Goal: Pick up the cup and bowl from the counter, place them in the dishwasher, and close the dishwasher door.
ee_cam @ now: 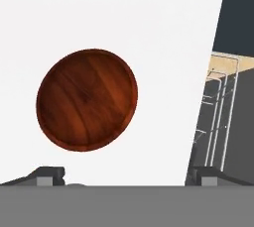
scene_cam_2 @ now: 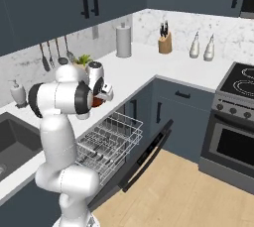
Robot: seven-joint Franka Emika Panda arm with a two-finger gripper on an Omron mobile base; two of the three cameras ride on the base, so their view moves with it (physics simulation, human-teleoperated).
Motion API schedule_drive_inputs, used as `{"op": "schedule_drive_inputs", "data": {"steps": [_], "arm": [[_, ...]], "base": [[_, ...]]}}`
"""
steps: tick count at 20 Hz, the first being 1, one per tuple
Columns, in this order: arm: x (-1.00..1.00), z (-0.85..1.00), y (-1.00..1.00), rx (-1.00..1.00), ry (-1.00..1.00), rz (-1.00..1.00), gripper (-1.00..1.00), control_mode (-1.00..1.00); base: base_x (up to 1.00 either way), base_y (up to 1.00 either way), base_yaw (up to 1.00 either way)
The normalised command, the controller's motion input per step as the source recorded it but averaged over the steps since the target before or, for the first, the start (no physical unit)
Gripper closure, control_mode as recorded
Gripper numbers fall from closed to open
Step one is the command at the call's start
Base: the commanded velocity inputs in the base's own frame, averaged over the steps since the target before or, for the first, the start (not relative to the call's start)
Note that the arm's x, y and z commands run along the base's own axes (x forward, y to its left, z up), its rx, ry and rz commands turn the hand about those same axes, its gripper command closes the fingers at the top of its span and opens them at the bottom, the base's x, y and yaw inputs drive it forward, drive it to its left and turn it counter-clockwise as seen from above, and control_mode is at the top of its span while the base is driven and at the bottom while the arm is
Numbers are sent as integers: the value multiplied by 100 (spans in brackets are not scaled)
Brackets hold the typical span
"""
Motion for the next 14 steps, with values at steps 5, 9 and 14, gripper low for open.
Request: {"op": "schedule_drive_inputs", "data": {"steps": [5, 9, 14], "arm": [[33, -30, 5, 0, 1, -3, -100, -100], [28, -31, 8, 0, 0, -3, -100, -100], [25, -29, 12, 0, 0, -2, -100, -100]], "base": [[0, 0, 0], [0, 0, 0], [0, 0, 0]]}}
